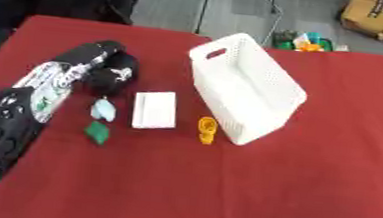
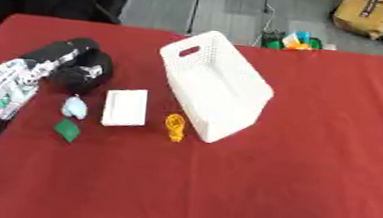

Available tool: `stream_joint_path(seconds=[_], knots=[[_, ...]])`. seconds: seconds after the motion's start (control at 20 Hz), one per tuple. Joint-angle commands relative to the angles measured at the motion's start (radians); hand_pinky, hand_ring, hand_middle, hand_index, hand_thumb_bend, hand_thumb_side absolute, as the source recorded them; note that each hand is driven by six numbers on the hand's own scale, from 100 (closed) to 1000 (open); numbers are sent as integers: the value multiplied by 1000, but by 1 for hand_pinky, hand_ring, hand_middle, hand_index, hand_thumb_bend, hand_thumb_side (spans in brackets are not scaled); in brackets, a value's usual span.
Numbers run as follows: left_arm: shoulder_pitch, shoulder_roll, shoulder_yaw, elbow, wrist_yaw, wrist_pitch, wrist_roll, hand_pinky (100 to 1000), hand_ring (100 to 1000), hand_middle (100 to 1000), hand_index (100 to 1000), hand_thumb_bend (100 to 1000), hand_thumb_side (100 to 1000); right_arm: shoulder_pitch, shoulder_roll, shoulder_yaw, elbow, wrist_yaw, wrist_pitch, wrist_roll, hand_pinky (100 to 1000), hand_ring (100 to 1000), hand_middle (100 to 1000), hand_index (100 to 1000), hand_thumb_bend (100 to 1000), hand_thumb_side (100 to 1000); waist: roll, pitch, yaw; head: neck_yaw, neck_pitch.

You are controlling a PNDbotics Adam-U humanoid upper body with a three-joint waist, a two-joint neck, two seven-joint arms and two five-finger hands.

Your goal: Pick up objects on the table and place them in the box.

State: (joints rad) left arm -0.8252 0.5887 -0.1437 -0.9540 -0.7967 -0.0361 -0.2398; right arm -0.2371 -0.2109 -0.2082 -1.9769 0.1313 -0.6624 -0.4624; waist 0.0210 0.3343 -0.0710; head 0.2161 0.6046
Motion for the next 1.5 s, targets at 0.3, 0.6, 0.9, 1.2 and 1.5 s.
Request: stream_joint_path(seconds=[0.3,0.6,0.9,1.2,1.5], knots=[[-5,17,-3,17,20,-23,-81,1000,1000,1000,1000,398,1000,-10,-9,3,-23,-17,-3,-7,610,583,559,604,100,932,0,-7,-4,0,-11],[-4,17,-2,29,15,-41,-119,1000,1000,1000,1000,521,1000,-12,-9,3,-23,-32,0,-15,610,582,555,601,100,936,-1,-6,-5,0,-11],[-11,17,-2,37,8,-52,-130,1000,1000,1000,1000,637,1000,-13,-8,4,-23,-41,9,-26,609,577,548,597,100,949,0,-4,-6,-2,-12],[-15,16,-3,49,-18,-65,-137,1000,1000,1000,1000,602,999,-14,-8,4,-23,-44,15,-34,609,574,543,595,100,956,0,-2,-7,-4,-13],[-12,14,-9,56,-82,-70,-109,850,1000,1000,1000,555,932,-17,-7,5,-23,-47,19,-38,609,572,538,592,100,952,-1,3,-8,-7,-13]])
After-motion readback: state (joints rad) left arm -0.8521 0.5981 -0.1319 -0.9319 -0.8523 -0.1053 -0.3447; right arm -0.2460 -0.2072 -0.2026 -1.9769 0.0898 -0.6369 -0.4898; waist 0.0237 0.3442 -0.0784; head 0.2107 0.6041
